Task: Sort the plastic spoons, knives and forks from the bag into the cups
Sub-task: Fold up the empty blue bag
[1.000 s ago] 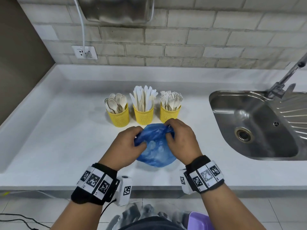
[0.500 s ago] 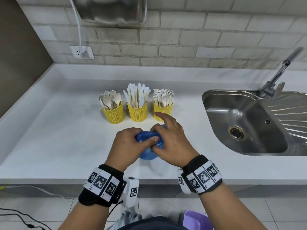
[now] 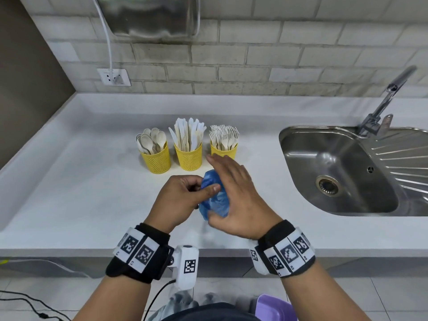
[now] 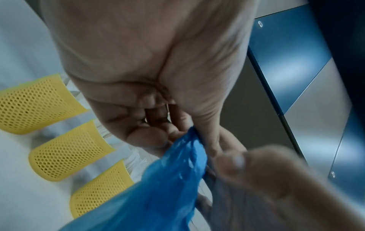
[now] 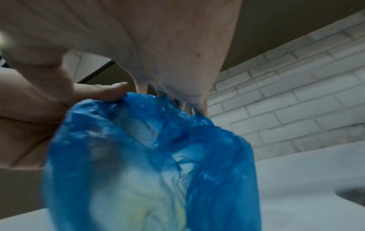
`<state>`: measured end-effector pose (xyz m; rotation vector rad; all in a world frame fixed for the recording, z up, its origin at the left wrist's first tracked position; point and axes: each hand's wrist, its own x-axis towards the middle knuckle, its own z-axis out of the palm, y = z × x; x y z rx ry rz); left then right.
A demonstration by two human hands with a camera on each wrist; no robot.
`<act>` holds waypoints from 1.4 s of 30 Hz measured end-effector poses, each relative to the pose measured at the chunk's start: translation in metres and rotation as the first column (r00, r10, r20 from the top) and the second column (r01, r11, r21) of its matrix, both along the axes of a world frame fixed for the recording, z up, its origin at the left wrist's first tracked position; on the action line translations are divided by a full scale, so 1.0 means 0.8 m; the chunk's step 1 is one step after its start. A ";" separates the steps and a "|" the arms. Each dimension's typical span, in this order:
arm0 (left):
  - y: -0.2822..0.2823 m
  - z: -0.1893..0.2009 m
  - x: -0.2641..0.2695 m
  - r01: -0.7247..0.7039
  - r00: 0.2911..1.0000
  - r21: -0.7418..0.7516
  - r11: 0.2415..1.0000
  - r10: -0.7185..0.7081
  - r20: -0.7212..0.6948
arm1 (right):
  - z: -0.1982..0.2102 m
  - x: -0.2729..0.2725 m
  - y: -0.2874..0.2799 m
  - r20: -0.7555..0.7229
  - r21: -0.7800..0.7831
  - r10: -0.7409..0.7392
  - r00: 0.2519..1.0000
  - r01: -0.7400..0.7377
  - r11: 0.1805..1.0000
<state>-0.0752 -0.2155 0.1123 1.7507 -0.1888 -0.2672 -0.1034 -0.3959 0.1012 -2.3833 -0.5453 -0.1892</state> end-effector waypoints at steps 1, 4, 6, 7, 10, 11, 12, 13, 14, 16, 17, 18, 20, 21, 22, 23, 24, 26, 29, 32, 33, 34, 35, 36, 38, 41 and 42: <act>-0.004 0.001 -0.001 0.011 1.000 -0.016 1.000 -0.011 0.007 | -0.001 -0.001 0.005 -0.007 0.040 0.004 1.000 -0.004 0.999; -0.011 0.003 -0.005 0.087 0.996 -0.068 0.994 -0.087 0.010 | -0.007 -0.001 0.011 -0.010 0.078 -0.094 0.995 0.095 0.992; -0.010 0.005 -0.007 0.129 0.992 -0.079 0.989 -0.128 0.009 | -0.012 0.002 0.008 0.004 0.129 -0.166 0.986 0.164 0.978; -0.009 0.008 -0.008 0.142 0.990 -0.086 0.986 -0.141 0.013 | -0.015 0.004 0.003 0.018 0.153 -0.188 0.982 0.183 0.971; -0.004 0.013 -0.007 0.131 0.991 -0.109 0.985 -0.130 0.012 | -0.022 0.010 -0.010 0.145 0.142 -0.235 0.961 0.215 0.966; -0.004 0.015 -0.008 0.126 0.992 -0.117 0.985 -0.126 0.005 | -0.020 0.011 -0.012 0.165 0.129 -0.236 0.957 0.217 0.968; -0.004 0.015 -0.008 0.123 0.992 -0.108 0.986 -0.123 0.006 | -0.018 0.010 -0.010 0.165 0.118 -0.221 0.961 0.203 0.972; -0.005 0.012 -0.007 0.117 0.993 -0.077 0.990 -0.116 0.019 | -0.016 0.009 -0.006 0.147 0.123 -0.185 0.972 0.168 0.978; -0.006 0.011 -0.007 0.115 0.993 -0.036 0.993 -0.113 0.042 | -0.011 0.006 0.001 0.121 0.147 -0.154 0.981 0.136 0.980; -0.007 0.012 -0.009 0.140 0.987 -0.001 0.990 -0.139 0.084 | -0.006 0.002 0.012 0.107 0.222 -0.152 0.983 0.126 0.967; -0.007 0.013 -0.008 0.155 0.984 -0.018 0.988 -0.153 0.089 | -0.009 0.004 0.013 0.110 0.256 -0.181 0.977 0.148 0.955; -0.006 0.016 -0.008 0.164 0.984 -0.059 0.985 -0.159 0.083 | -0.012 0.006 0.012 0.104 0.281 -0.216 0.971 0.180 0.943; 0.000 0.027 -0.007 0.192 0.981 -0.156 0.969 -0.184 0.066 | -0.017 0.012 0.006 0.074 0.297 -0.246 0.967 0.214 0.931; 0.003 0.033 -0.007 0.220 0.975 -0.192 0.956 -0.210 0.071 | -0.019 0.015 0.002 0.065 0.290 -0.234 0.970 0.206 0.935; 0.006 0.038 -0.006 0.246 0.969 -0.228 0.942 -0.235 0.075 | -0.020 0.017 0.001 0.050 0.280 -0.221 0.974 0.199 0.939; 0.009 0.041 -0.004 0.259 0.966 -0.267 0.928 -0.248 0.076 | -0.020 0.018 0.000 0.013 0.272 -0.207 0.978 0.196 0.942; 0.010 0.044 -0.002 0.264 0.964 -0.320 0.910 -0.254 0.076 | -0.019 0.019 0.001 -0.053 0.265 -0.201 0.978 0.207 0.942; 0.009 0.051 0.002 0.284 0.959 -0.378 0.881 -0.257 0.122 | -0.020 0.020 0.006 -0.206 0.196 -0.197 0.958 0.237 0.951; 0.005 0.059 0.017 0.244 0.952 -0.236 0.941 -0.186 0.244 | -0.027 0.018 0.017 -0.334 0.098 -0.158 0.929 0.201 0.975; 0.002 0.059 0.038 0.137 0.917 -0.014 0.990 -0.121 0.381 | -0.034 0.015 0.024 -0.307 -0.132 -0.111 0.945 0.074 0.989; 0.002 0.057 0.046 0.070 0.904 0.051 0.996 -0.085 0.420 | -0.035 0.013 0.025 -0.264 -0.243 -0.087 0.960 0.021 0.970; 0.002 0.054 0.053 -0.002 0.888 0.106 0.994 -0.047 0.457 | -0.033 0.008 0.027 -0.181 -0.326 -0.060 0.982 -0.002 0.945; 0.002 0.052 0.060 -0.063 0.876 0.148 0.987 -0.017 0.483 | -0.031 0.002 0.029 -0.080 -0.354 -0.019 0.997 -0.011 0.935; 0.004 0.049 0.066 -0.109 0.869 0.180 0.978 0.006 0.494 | -0.025 -0.004 0.030 -0.012 -0.348 0.000 1.000 -0.004 0.938; 0.007 0.044 0.076 -0.167 0.883 0.220 0.961 0.047 0.468 | -0.012 -0.013 0.028 0.144 -0.309 -0.008 0.990 0.053 0.950; 0.010 0.038 0.083 -0.221 0.922 0.241 0.945 0.122 0.367 | 0.013 -0.021 0.018 0.266 -0.286 0.007 0.964 0.072 0.956; 0.010 0.037 0.084 -0.214 0.934 0.257 0.942 0.120 0.336 | 0.025 -0.023 0.013 0.280 -0.273 0.014 0.960 0.066 0.960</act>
